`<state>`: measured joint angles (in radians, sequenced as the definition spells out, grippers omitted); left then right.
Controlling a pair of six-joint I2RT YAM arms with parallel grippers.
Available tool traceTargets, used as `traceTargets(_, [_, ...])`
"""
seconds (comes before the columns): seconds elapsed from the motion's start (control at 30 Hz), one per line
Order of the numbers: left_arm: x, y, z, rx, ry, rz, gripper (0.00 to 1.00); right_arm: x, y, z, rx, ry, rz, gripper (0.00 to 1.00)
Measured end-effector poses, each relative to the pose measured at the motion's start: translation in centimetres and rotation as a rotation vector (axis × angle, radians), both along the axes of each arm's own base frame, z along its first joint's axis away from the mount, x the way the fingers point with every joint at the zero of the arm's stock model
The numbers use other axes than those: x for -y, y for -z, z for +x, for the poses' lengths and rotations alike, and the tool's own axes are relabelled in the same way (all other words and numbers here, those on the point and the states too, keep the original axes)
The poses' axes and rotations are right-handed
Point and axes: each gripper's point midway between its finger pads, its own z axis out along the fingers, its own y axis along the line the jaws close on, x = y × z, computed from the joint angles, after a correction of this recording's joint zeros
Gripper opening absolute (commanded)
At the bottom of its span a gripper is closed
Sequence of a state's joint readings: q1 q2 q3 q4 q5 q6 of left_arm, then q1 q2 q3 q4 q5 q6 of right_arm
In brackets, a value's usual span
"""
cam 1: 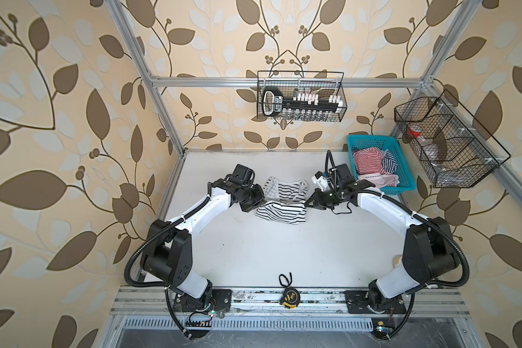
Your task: Fold and stack the tank tops
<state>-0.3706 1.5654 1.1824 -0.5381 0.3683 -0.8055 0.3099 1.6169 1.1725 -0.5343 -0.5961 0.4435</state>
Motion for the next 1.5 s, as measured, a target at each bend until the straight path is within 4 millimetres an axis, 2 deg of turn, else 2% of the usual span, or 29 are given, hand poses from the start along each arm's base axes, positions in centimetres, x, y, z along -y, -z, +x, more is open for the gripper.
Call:
traceTargets(0.33, [0.6, -0.7, 4.3, 0.032, 0.000, -0.025, 0.00, 0.1, 0.1, 3.2, 0.001, 0.018, 0.035, 0.00])
traceTargets(0.53, [0.8, 1.1, 6.4, 0.002, 0.006, -0.025, 0.00, 0.5, 1.5, 5.1, -0.023, 0.036, 0.051, 0.00])
traceTargets(0.8, [-0.1, 2.6, 9.5, -0.019, -0.024, -0.034, 0.00, 1.0, 4.1, 7.6, -0.063, 0.059, 0.074, 0.00])
traceTargets(0.93, [-0.4, 3.3, 10.8, -0.026, -0.036, -0.036, 0.01, 0.9, 4.7, 8.8, -0.069, 0.063, 0.085, 0.11])
traceTargets(1.1, [-0.2, 4.4, 12.4, -0.028, -0.041, -0.039, 0.14, 1.0, 5.1, 10.2, -0.072, 0.079, 0.101, 0.30])
traceTargets(1.23, [0.1, 5.3, 13.5, -0.023, -0.040, -0.041, 0.36, 1.1, 5.2, 11.6, -0.059, 0.095, 0.118, 0.33])
traceTargets(1.37, [0.2, 5.5, 14.8, -0.021, -0.060, -0.058, 0.47, 1.4, 5.1, 12.4, -0.050, 0.121, 0.130, 0.36])
traceTargets(1.5, [0.0, 4.3, 16.4, 0.016, -0.076, -0.067, 0.54, 1.8, 4.8, 12.9, -0.033, 0.136, 0.134, 0.40])
